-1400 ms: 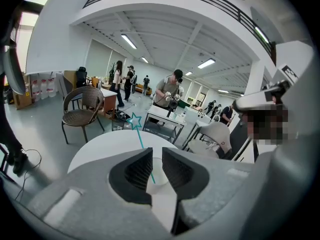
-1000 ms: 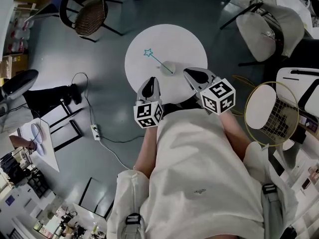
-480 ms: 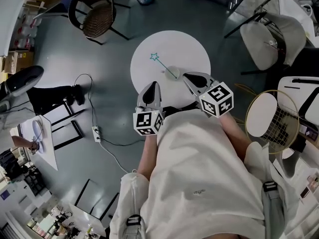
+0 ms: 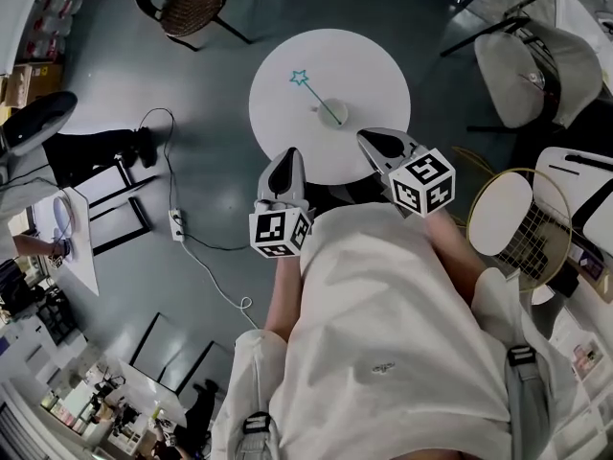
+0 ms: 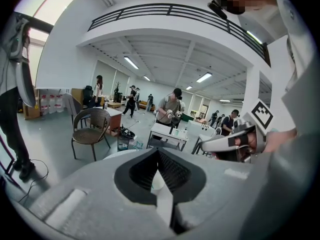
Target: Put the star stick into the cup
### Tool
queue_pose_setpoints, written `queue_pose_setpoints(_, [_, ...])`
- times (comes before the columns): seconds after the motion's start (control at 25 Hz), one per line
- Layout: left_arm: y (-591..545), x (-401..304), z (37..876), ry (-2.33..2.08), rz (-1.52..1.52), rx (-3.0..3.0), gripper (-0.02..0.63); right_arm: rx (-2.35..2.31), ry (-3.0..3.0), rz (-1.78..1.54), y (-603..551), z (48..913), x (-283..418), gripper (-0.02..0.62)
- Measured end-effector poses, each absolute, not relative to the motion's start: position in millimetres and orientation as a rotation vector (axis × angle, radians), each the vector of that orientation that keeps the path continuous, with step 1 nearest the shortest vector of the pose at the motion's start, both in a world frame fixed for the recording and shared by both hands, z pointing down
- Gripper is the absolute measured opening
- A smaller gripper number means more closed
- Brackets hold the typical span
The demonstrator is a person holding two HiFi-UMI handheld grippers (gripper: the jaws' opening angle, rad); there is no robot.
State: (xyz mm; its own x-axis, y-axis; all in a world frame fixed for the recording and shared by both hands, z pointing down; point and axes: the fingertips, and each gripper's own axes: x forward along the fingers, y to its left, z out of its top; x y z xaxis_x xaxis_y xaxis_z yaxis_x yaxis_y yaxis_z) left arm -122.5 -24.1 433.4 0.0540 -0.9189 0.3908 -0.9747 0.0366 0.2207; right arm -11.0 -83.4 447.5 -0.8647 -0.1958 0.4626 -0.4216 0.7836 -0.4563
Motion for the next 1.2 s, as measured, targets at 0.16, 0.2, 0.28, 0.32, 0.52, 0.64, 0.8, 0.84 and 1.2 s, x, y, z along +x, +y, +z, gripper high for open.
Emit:
queue_pose_setpoints(0.16, [-17,-119,435,-1.863,0.177,1.926,0.011,0.501,-2.596,0.812,-78,442,-7,0.008])
queue_pose_setpoints(0.2, [-17,-118,435,-1.854,0.176,1.937,0.011,0.513,-2.607,0.81,-78,438,-7,0.008])
queue_pose_setpoints(0.28, [-18,-116,431,-1.832,0.177,1.969,0.011,0.546,-2.629,0.811,-78,431,-7,0.008])
queue_pose_setpoints(0.32, [-18,-115,430,-1.819,0.182,1.99,0.011,0.57,-2.636,0.813,-78,429,-7,0.008])
queue_pose_setpoints(0.52, [-7,-108,419,-1.742,0.186,2.095,0.011,0.688,-2.625,0.817,-60,428,1,0.008])
queue_pose_setpoints(0.64, [12,-112,416,-1.714,0.178,2.132,0.011,0.73,-2.613,0.82,-38,430,-3,0.008])
queue_pose_setpoints(0.8, [48,-124,416,-1.698,0.162,2.154,0.011,0.778,-2.583,0.807,1,431,-12,0.008])
queue_pose_setpoints(0.84, [58,-127,416,-1.694,0.157,2.158,0.011,0.785,-2.577,0.799,11,430,-14,0.008])
queue_pose_setpoints(1.2, [134,-157,403,-1.702,0.095,2.21,0.011,0.84,-2.54,0.764,93,424,-33,0.008])
